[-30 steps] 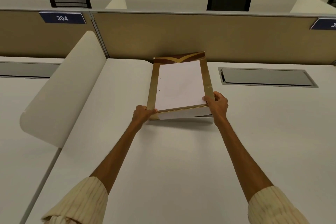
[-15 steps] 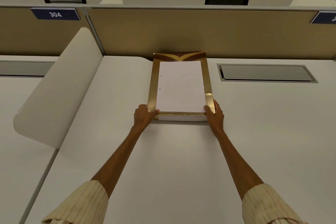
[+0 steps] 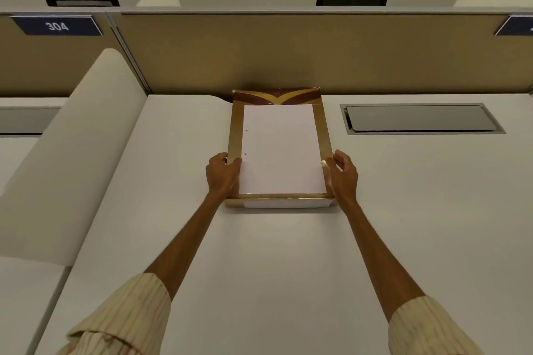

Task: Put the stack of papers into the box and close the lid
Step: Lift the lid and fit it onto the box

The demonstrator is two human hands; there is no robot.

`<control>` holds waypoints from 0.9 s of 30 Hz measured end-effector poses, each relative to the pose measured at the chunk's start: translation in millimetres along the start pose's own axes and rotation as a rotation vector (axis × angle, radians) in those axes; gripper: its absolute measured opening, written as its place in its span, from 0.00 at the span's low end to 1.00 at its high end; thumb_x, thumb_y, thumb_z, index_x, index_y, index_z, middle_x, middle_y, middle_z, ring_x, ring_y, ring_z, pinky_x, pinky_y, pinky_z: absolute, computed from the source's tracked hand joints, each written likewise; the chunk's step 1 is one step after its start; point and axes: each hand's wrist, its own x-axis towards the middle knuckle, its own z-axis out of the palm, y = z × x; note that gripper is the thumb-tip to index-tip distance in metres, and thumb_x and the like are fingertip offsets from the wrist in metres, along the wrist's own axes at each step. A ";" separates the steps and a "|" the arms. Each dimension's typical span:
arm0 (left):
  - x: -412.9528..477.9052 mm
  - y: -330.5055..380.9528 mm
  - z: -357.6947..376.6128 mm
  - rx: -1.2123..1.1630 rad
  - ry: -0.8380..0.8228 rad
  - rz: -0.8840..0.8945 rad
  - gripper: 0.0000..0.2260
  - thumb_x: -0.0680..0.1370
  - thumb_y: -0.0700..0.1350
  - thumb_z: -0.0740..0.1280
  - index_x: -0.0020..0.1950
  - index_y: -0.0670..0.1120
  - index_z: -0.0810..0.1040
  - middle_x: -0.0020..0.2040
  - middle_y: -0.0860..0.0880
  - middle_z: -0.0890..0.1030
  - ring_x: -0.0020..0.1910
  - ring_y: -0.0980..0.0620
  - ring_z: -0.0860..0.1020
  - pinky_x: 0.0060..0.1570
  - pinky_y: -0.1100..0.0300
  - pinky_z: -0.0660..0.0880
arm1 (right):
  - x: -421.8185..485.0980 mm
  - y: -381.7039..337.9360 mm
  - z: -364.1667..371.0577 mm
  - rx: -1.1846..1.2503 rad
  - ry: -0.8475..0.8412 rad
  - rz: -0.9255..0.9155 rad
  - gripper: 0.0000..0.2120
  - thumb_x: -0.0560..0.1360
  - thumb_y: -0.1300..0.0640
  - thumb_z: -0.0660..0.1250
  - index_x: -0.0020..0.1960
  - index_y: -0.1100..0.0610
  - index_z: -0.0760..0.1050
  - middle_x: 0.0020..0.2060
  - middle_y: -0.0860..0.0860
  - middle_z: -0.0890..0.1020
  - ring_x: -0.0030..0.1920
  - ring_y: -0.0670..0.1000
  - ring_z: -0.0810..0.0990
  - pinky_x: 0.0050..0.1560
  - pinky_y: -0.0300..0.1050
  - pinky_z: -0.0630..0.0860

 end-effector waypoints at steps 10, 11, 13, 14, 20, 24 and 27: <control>87.6 38.8 22.8 0.006 0.126 -0.032 0.14 0.79 0.46 0.67 0.57 0.38 0.81 0.55 0.40 0.84 0.49 0.43 0.82 0.58 0.50 0.78 | 92.9 -39.7 41.5 -0.163 0.035 -0.017 0.18 0.77 0.53 0.67 0.62 0.62 0.75 0.59 0.59 0.81 0.59 0.57 0.79 0.60 0.49 0.76; 95.6 41.1 25.3 0.002 0.132 -0.037 0.14 0.79 0.47 0.67 0.57 0.38 0.82 0.55 0.40 0.84 0.49 0.43 0.82 0.58 0.50 0.78 | 102.2 -41.1 46.6 -0.188 0.046 -0.020 0.17 0.77 0.53 0.67 0.61 0.63 0.76 0.57 0.59 0.81 0.58 0.58 0.80 0.58 0.47 0.76; 110.4 44.8 30.7 -0.004 0.138 -0.053 0.15 0.80 0.48 0.65 0.57 0.38 0.82 0.55 0.40 0.84 0.51 0.43 0.83 0.57 0.52 0.78 | 120.1 -43.7 56.3 -0.225 0.059 -0.019 0.17 0.77 0.52 0.67 0.59 0.63 0.76 0.55 0.59 0.82 0.56 0.57 0.80 0.55 0.46 0.77; 116.9 46.2 33.0 -0.003 0.148 -0.066 0.15 0.80 0.48 0.65 0.57 0.39 0.82 0.54 0.41 0.84 0.52 0.42 0.83 0.56 0.53 0.78 | 128.9 -44.9 61.0 -0.234 0.066 -0.013 0.17 0.77 0.51 0.67 0.58 0.63 0.76 0.54 0.59 0.82 0.55 0.57 0.80 0.55 0.46 0.77; 150.1 51.7 37.4 0.065 0.174 -0.122 0.15 0.78 0.50 0.67 0.60 0.42 0.82 0.57 0.44 0.84 0.54 0.43 0.83 0.57 0.52 0.78 | 167.9 -53.3 84.9 -0.252 0.153 0.033 0.14 0.77 0.54 0.65 0.54 0.64 0.79 0.50 0.60 0.84 0.52 0.57 0.82 0.52 0.47 0.79; 158.2 51.3 40.9 0.128 0.193 -0.119 0.16 0.78 0.51 0.68 0.60 0.43 0.82 0.58 0.45 0.84 0.54 0.44 0.83 0.57 0.54 0.78 | 177.6 -49.7 88.6 -0.324 0.176 0.054 0.14 0.77 0.54 0.67 0.53 0.65 0.80 0.50 0.61 0.84 0.50 0.58 0.84 0.53 0.50 0.81; 155.2 48.6 43.4 0.190 0.214 -0.084 0.16 0.78 0.52 0.67 0.59 0.42 0.82 0.57 0.44 0.84 0.54 0.43 0.83 0.57 0.54 0.78 | 177.8 -45.7 88.2 -0.349 0.189 0.033 0.15 0.77 0.53 0.67 0.54 0.64 0.80 0.51 0.60 0.84 0.50 0.57 0.84 0.54 0.50 0.82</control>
